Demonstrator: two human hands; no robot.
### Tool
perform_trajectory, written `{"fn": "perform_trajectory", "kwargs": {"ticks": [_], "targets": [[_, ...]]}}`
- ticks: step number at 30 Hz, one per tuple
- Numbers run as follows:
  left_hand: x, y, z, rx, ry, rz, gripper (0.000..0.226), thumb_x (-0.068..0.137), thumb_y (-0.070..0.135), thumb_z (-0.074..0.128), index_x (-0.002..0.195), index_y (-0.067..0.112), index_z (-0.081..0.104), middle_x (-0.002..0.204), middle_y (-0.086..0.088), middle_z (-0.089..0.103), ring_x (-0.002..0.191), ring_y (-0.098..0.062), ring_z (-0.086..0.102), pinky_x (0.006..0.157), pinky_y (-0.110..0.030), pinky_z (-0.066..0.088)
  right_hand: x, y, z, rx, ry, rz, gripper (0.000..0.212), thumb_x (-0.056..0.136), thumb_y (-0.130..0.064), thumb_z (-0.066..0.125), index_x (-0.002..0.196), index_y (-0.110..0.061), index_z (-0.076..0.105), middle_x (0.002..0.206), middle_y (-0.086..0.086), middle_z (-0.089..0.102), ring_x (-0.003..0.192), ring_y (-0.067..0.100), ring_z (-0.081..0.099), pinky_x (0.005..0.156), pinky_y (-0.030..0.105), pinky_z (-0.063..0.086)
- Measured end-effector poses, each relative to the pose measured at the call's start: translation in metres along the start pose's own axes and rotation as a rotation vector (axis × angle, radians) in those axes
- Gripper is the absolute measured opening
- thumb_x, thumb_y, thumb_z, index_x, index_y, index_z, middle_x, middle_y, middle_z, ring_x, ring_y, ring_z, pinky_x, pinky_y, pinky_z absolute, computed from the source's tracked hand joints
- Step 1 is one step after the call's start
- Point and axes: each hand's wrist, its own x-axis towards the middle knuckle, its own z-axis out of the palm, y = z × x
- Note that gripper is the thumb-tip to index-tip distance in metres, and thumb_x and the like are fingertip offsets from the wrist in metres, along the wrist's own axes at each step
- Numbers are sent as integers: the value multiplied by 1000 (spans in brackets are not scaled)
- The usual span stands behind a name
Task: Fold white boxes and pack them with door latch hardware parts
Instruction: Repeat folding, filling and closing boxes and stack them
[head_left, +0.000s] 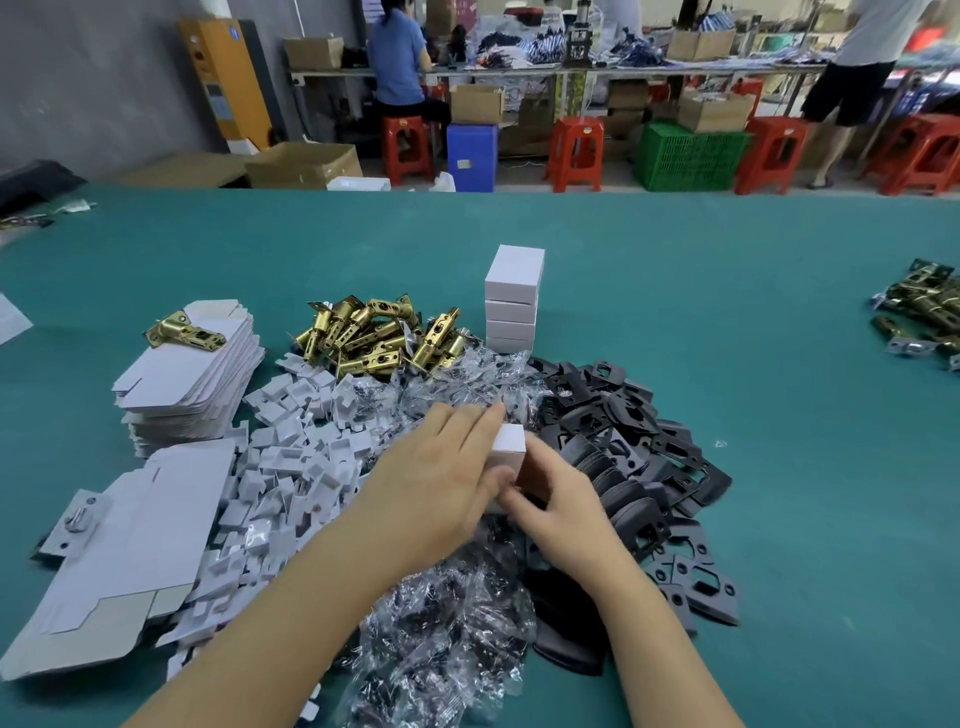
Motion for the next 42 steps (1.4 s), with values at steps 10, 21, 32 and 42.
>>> {"fn": "perform_trajectory", "kwargs": {"ticks": [10,21,32,42], "targets": [[-7,7,-44,89,-49,-268,77,76,90,0,106,37,48,90,14,48,81,-11,53,63,-30,45,-3,-5,20,-206,287,-349,39,91,-7,66,128,-18,62,121,-7,67,114,8,61,97,21,49],[-3,-6,-38,-700,-303,-455,69,81,69,60,144,46,45,110,18,64,71,-2,68,54,-19,51,-1,-1,25,-379,472,-500,34,97,-3,59,130,-7,66,142,15,58,142,29,48,118,52,40],[96,-32,-30,-1145,303,-708,32,88,49,71,106,23,69,90,0,72,75,-19,76,66,-35,64,1,-3,31,-354,381,-5,55,101,-22,64,151,-11,46,156,5,45,153,19,29,126,41,26],[275,-50,-7,-382,392,-628,60,85,57,64,119,8,57,109,-13,65,100,-34,60,69,-33,35,8,0,32,-392,331,39,44,103,-32,58,144,-18,56,151,-6,50,152,11,25,127,29,16]]}}
